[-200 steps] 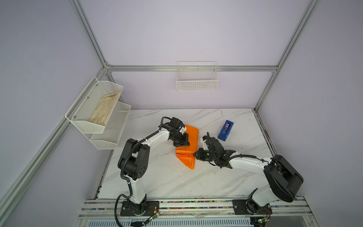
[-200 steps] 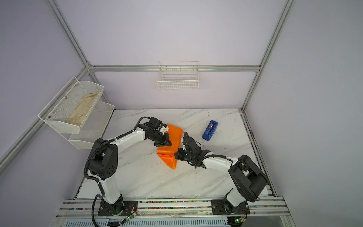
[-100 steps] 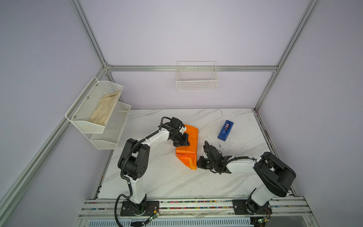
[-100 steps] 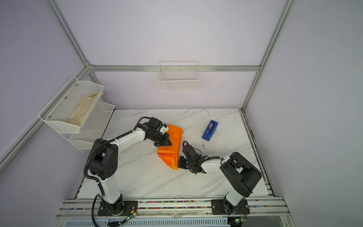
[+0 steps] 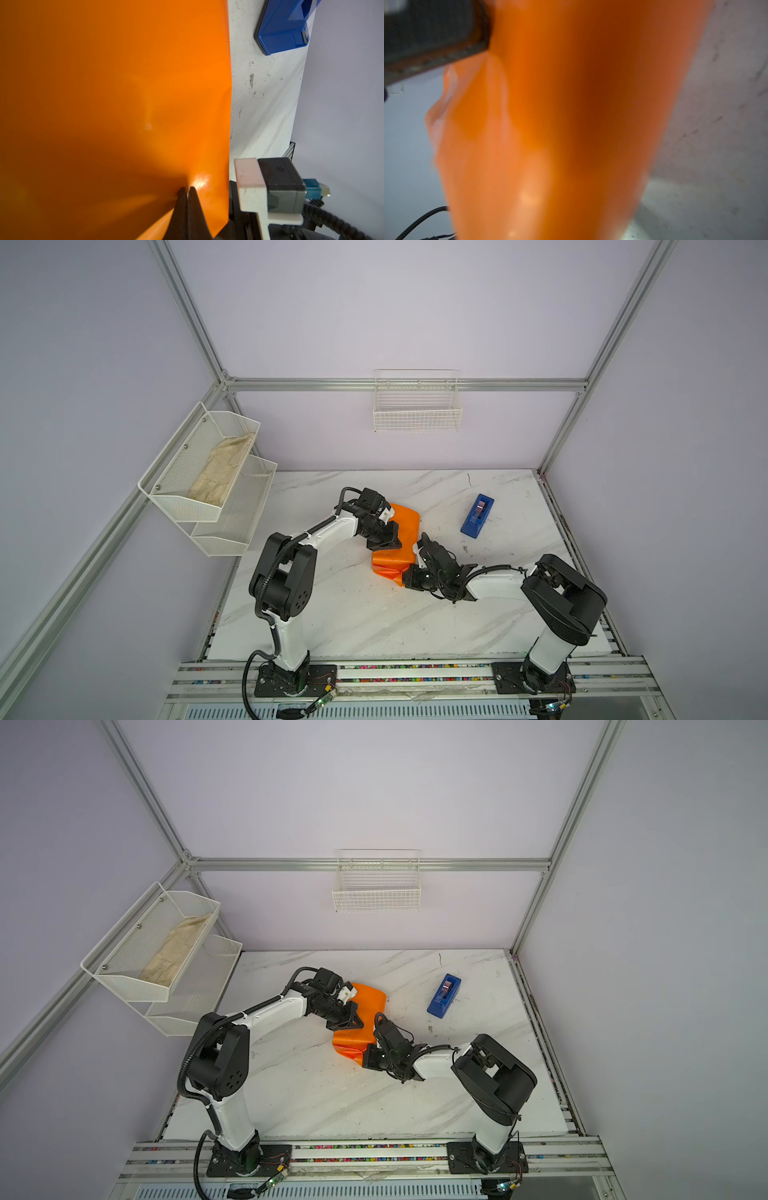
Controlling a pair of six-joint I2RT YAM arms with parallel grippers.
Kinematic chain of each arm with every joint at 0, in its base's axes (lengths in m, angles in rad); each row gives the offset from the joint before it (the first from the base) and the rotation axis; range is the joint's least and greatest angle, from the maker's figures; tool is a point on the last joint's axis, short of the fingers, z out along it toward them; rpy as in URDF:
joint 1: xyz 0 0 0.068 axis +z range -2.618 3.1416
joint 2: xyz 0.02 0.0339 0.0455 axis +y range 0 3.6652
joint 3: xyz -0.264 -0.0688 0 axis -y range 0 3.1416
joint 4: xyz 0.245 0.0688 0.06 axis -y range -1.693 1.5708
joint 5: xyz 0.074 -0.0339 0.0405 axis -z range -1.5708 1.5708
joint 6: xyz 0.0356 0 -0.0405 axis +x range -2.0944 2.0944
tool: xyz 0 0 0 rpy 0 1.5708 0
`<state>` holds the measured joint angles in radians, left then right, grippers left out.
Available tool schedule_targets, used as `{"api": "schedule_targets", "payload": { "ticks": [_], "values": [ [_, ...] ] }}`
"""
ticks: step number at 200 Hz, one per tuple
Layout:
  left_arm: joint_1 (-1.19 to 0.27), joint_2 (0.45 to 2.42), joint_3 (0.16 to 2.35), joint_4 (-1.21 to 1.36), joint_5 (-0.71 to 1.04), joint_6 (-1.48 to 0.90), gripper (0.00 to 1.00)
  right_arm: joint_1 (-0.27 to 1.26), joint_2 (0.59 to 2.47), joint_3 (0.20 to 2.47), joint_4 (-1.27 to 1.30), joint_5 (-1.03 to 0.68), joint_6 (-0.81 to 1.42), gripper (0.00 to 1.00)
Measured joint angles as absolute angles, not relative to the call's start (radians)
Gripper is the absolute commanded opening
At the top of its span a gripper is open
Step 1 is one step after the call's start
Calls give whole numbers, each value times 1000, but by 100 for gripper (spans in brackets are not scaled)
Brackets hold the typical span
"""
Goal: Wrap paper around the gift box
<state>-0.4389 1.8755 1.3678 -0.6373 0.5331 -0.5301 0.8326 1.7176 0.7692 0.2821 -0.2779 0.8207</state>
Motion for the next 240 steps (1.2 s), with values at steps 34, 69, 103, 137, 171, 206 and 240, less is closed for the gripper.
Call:
{"api": "schedule_targets", "payload": {
  "ticks": [34, 69, 103, 137, 171, 206, 240],
  "values": [
    [-439, 1874, 1364, -634, 533, -530, 0, 844, 1644, 779, 147, -201, 809, 0],
    [-439, 1874, 1363, -634, 533, -530, 0, 894, 1492, 797, 3, -94, 799, 0],
    [-439, 1874, 1364, -634, 533, -530, 0, 1009, 1545, 927, -51, -39, 780, 0],
    [-438, 1874, 1363, -634, 535, -532, 0, 1071, 1713, 1078, -134, 58, 757, 0],
    [-436, 1874, 1362, -633, 536, -530, 0, 1076, 1807, 1089, -184, 119, 744, 0],
    [-434, 1874, 1362, -634, 536, -530, 0, 1085, 1832, 1055, -203, 117, 743, 0],
    [-434, 1874, 1361, -633, 536, -529, 0, 1112, 1808, 1038, -216, 53, 743, 0]
  ]
}}
